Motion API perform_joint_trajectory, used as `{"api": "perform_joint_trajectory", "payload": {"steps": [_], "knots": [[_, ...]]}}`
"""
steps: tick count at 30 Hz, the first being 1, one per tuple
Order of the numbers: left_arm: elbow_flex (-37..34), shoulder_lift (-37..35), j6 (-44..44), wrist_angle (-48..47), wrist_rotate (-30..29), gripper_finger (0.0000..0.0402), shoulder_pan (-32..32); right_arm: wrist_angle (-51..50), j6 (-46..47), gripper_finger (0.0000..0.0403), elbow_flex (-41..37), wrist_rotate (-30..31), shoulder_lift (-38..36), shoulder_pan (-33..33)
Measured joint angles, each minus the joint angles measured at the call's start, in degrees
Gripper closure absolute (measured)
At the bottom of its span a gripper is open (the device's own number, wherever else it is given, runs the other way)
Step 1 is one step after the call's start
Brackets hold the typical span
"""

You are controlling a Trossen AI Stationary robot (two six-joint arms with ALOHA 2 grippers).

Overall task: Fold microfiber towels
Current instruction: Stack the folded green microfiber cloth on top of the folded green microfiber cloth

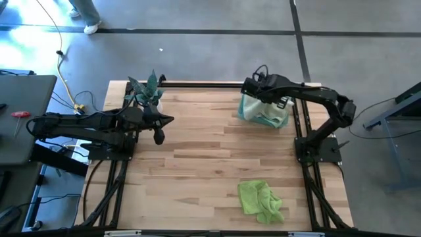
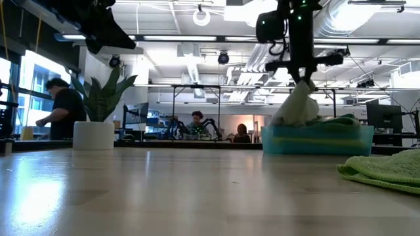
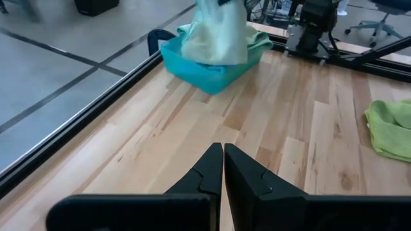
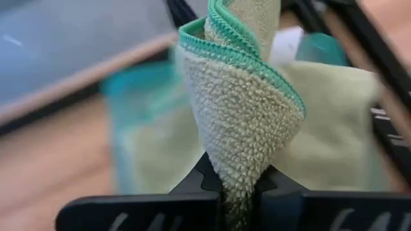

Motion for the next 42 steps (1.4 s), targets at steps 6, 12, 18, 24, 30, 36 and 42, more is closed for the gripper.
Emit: {"api": "perform_joint_trajectory", "payload": {"steps": [6,12,18,24,30,36,42], "knots": [[0.0,0.0,0.0,0.2,0.0,0.0394,0.0,12.5,0.4,0.0402,0.0,4.5,-3.2,-2.4],[0.0,0.0,-0.4,0.2,-0.1,0.0394,0.0,29.0,1.4,0.0402,0.0,8.5,-3.3,-5.9],[0.0,0.0,-2.2,0.2,-0.2,0.0394,0.0,35.2,1.0,0.0402,0.0,9.1,-3.3,-10.6],[0.0,0.0,-3.0,0.2,-0.2,0.0394,0.0,30.3,-5.0,0.0402,0.0,7.1,-3.3,-10.9],[0.0,0.0,-2.3,0.2,-0.3,0.0394,0.0,12.6,-4.6,0.0402,0.0,6.4,-2.1,-7.4],[0.0,0.0,-0.4,0.2,-1.0,0.0394,0.0,5.6,-3.0,0.0402,0.0,5.0,0.3,-2.3],[0.0,0.0,-1.7,0.2,-1.1,0.0394,0.0,-0.2,-1.6,0.0401,0.0,3.4,2.1,-0.2]]}}
